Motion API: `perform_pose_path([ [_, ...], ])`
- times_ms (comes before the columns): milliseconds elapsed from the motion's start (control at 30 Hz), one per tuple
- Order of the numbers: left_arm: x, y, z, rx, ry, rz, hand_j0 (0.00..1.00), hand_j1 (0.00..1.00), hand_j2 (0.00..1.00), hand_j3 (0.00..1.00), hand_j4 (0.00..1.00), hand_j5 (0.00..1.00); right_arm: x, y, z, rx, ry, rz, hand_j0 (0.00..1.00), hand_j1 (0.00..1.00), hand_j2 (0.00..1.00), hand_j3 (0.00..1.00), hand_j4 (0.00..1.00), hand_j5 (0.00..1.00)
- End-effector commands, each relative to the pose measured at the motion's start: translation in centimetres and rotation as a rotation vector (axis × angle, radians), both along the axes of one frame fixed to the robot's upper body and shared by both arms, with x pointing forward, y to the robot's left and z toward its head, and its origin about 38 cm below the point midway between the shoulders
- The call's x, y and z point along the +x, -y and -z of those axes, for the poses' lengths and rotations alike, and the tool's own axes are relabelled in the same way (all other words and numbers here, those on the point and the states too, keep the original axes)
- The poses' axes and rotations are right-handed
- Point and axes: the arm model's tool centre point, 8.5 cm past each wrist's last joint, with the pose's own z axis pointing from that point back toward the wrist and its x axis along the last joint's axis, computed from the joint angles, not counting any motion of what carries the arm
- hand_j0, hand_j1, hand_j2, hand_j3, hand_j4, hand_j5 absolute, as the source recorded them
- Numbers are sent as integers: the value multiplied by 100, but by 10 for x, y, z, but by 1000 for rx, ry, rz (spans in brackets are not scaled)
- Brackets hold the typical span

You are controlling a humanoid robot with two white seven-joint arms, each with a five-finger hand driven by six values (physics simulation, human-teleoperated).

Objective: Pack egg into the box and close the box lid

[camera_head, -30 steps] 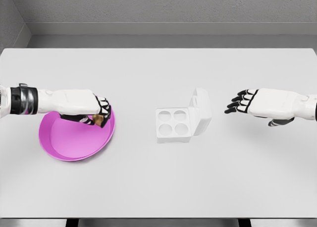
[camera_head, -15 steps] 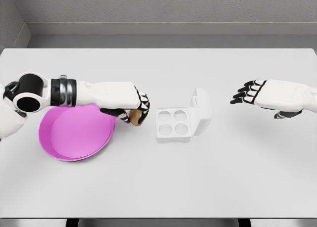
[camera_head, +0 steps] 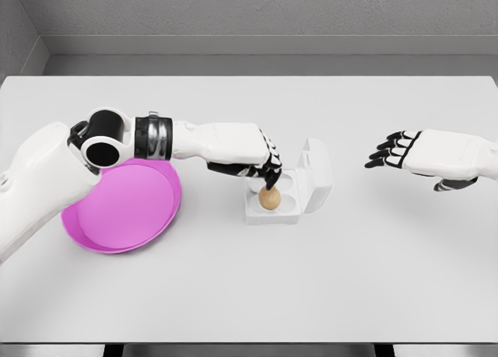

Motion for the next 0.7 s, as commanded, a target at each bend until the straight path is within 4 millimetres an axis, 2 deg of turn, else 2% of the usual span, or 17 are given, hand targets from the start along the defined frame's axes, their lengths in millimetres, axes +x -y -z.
perform_pose_path([
  [0,3,-3,2,-5,-14,-14,49,49,49,49,49,49,0,0,0,2,-2,3,100,100,100,100,100,100],
  [33,4,-3,-1,-9,-11,-15,57,57,57,57,57,57,-1,-1,3,2,-11,-1,100,100,100,100,100,100],
  [100,5,-6,-2,-13,-10,-21,81,81,81,81,81,81,-1,-1,4,1,-12,-2,100,100,100,100,100,100],
  [133,6,-6,-4,-18,-9,-23,89,89,89,89,89,89,-2,-3,8,-2,-25,-9,100,100,100,100,100,100],
  [167,6,-7,-4,-20,-11,-24,92,92,92,92,92,92,-2,-5,9,-1,-27,-13,100,100,100,100,100,100],
  [233,6,-8,-4,-19,-10,-25,94,94,94,94,94,94,-4,-7,13,-5,-39,-20,100,100,100,100,100,100],
  [667,7,-10,-6,-19,-9,-30,96,96,96,96,96,96,-6,-19,18,5,-46,-50,100,100,100,100,100,100],
])
